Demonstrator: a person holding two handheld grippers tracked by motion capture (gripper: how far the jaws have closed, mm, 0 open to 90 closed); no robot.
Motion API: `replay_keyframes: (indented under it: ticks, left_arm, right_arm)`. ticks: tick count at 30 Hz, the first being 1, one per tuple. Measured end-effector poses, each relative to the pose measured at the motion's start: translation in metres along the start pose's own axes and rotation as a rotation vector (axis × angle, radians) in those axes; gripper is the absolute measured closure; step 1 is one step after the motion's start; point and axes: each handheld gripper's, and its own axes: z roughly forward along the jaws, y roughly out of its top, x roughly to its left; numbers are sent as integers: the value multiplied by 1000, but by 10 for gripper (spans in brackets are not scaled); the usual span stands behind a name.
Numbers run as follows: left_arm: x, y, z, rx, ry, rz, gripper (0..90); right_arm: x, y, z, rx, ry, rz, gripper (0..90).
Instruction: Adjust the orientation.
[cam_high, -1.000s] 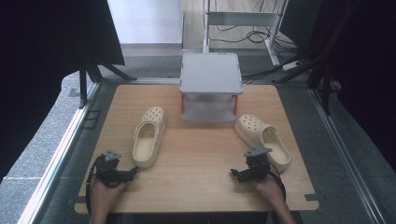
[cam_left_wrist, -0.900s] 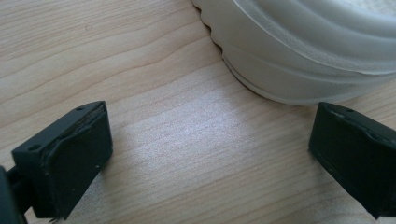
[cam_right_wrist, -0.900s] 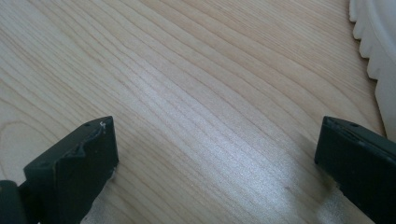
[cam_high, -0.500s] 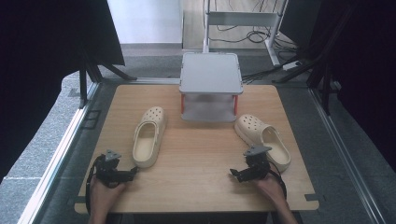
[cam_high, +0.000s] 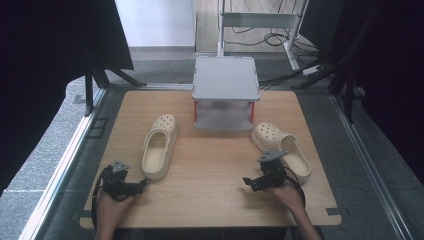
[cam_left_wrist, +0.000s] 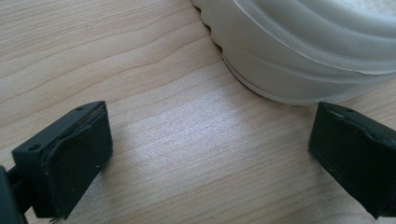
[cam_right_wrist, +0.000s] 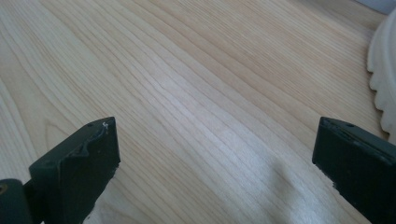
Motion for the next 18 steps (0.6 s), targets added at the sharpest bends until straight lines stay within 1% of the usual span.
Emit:
replay_keyframes:
  ticks: [1, 4, 8, 9, 14, 18]
  left_arm:
    - [0, 0, 0, 0, 0, 0, 0]
    - [0, 0, 0, 0, 0, 0, 0]
    - [0, 0, 0, 0, 0, 0, 0]
    - [0, 0, 0, 0, 0, 0, 0]
    - [0, 0, 0, 0, 0, 0, 0]
    - [0, 0, 0, 0, 0, 0, 0]
  right_arm:
    - [0, 0, 0, 0, 0, 0, 5]
    - [2, 8, 2, -2, 16, -1, 5]
    - [4, 18, 3, -10, 38, 13, 5]
    - [4, 18, 3, -10, 38, 13, 5]
    - [5, 32, 10, -10, 57, 30, 11]
    - [6, 39, 14, -3, 58, 28, 10]
